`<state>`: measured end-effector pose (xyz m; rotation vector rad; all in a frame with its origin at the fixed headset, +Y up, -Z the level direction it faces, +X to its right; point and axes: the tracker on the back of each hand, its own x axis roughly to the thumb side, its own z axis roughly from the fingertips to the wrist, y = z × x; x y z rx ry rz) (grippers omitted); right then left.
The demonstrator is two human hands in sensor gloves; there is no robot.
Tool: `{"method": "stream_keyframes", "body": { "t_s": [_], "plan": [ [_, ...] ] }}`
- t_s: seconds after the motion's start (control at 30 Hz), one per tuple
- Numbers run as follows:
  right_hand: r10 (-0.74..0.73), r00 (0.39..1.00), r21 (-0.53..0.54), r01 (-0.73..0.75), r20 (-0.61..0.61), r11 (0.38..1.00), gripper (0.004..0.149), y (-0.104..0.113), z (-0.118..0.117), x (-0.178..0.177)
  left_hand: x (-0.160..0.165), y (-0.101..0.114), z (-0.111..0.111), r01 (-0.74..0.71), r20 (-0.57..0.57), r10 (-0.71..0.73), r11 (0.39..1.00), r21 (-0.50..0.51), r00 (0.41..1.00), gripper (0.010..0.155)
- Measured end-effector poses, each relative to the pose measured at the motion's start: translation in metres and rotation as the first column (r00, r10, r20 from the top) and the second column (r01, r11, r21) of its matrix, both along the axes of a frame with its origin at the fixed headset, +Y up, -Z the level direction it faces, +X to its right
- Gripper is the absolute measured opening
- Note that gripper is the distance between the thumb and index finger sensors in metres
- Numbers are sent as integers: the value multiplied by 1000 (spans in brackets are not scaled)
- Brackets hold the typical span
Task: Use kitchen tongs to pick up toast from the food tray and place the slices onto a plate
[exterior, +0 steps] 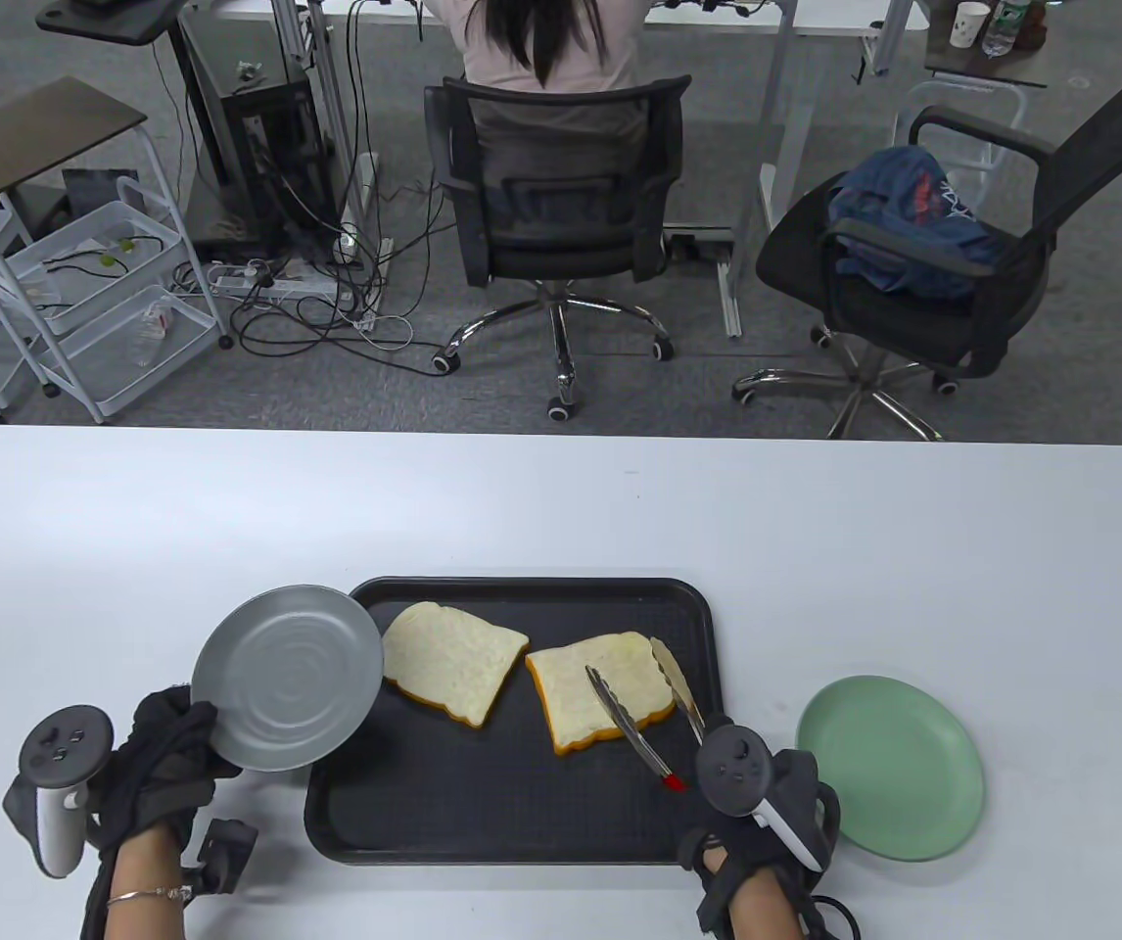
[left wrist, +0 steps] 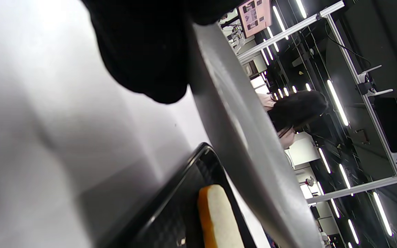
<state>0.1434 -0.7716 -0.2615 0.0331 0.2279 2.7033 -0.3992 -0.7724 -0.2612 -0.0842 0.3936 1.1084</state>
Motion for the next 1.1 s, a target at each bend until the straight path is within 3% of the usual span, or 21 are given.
{"method": "stream_keyframes", "body": {
  "t_s": [0.27,0.43,0.67,0.77,1.1],
  "plan": [
    [-258,965,-94,261,50,961,99,22,-2,14,1,1,0,-8,16,8,1000,4,1000,59],
    [-439,878,-233,475,192,848,96,28,-4,39,1,1,-1,-15,27,15,1000,10,1000,59],
    [-444,829,-399,555,340,730,94,13,-1,60,1,1,-1,-27,35,26,999,18,999,59],
    [-448,825,-477,565,344,673,93,3,-1,62,1,1,-1,-32,39,32,999,19,999,59],
    [-455,801,-504,598,388,623,87,-18,-8,64,1,2,-1,-37,45,37,999,17,998,59]
  ]
}}
